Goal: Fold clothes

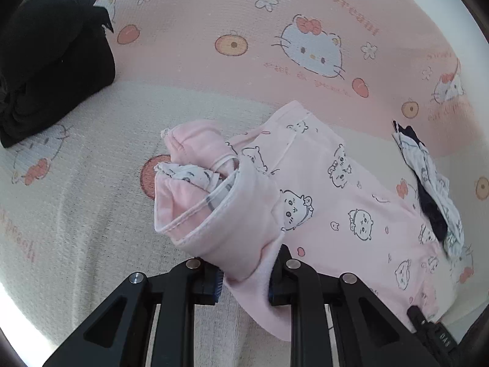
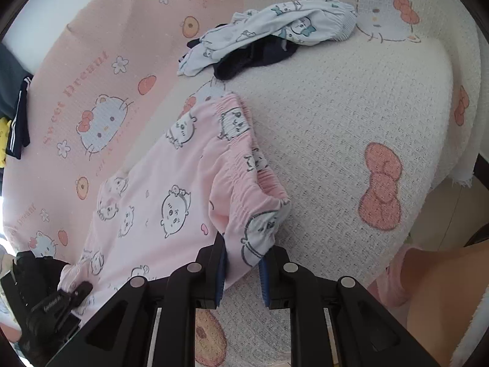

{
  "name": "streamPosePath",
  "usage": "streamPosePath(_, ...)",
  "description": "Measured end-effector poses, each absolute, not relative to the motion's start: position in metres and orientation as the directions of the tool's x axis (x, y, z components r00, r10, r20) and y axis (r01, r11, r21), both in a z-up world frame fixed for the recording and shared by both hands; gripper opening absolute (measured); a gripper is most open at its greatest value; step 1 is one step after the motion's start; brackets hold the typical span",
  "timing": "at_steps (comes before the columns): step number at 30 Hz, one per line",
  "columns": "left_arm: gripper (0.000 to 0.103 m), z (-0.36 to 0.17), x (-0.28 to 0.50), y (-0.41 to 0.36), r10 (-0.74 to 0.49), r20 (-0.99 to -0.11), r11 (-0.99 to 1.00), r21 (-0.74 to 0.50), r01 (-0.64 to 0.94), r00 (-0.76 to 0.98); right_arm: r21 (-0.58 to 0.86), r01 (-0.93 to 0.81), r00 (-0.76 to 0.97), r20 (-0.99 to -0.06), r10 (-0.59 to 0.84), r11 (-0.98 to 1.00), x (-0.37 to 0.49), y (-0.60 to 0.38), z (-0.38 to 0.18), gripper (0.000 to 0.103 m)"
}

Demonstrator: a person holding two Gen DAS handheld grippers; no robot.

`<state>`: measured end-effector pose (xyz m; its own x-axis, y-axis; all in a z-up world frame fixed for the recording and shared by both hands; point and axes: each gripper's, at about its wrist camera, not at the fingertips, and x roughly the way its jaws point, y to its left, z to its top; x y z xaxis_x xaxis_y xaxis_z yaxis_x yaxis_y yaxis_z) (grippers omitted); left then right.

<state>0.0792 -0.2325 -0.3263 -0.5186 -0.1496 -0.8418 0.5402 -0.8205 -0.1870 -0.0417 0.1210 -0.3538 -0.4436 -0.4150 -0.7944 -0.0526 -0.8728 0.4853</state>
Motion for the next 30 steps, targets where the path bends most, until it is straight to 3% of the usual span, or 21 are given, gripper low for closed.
streamPosePath(6,0.018,-0.333,0.097,-0.221,-0.12,-0.855,-0.839,-0.183,0.512,-0.504,0.49,-0.035,-0.482,-0.772,-0.414,-0.871,-0.043,0.132,-0.344,0.016)
streamPosePath(19,0.018,-0.332,0.113,-0.211,-0.056,-0.864,-0.859,-0.213,0.465,-0.5,0.28,0.07,-0.52,-0.809,-0.274,-0.957,-0.039,0.112,-0.331,0.018)
streamPosePath(20,0.018,-0.335,0.114,-0.213,-0.029,-0.866,-0.854,-0.238,0.462,-0.5,0.276,0.074,-0.53,-0.803,-0.272,-0.958,-0.038,0.112,-0.328,0.02)
streamPosePath(22,0.019,-0.341,0.117,-0.223,0.052,-0.868,-0.817,-0.321,0.478,-0.494,0.249,0.073,-0.564,-0.788,-0.246,-0.966,-0.033,0.113,-0.319,0.059)
streamPosePath(23,0.022,-0.344,0.118,-0.229,0.105,-0.866,-0.79,-0.372,0.488,-0.489,0.235,0.072,-0.582,-0.78,-0.232,-0.969,-0.031,0.113,-0.315,0.066)
streamPosePath(25,0.032,-0.351,0.121,-0.24,0.211,-0.851,-0.724,-0.466,0.509,-0.48,0.224,0.072,-0.617,-0.756,-0.22,-0.972,-0.026,0.114,-0.304,0.067)
streamPosePath(27,0.053,-0.353,0.129,-0.248,0.28,-0.823,-0.669,-0.537,0.514,-0.494,0.248,0.08,-0.643,-0.727,-0.24,-0.965,-0.021,0.115,-0.291,0.07)
streamPosePath(30,0.054,-0.343,0.143,-0.248,0.28,-0.813,-0.665,-0.548,0.507,-0.511,0.278,0.12,-0.67,-0.686,-0.284,-0.953,-0.013,0.114,-0.274,0.072)
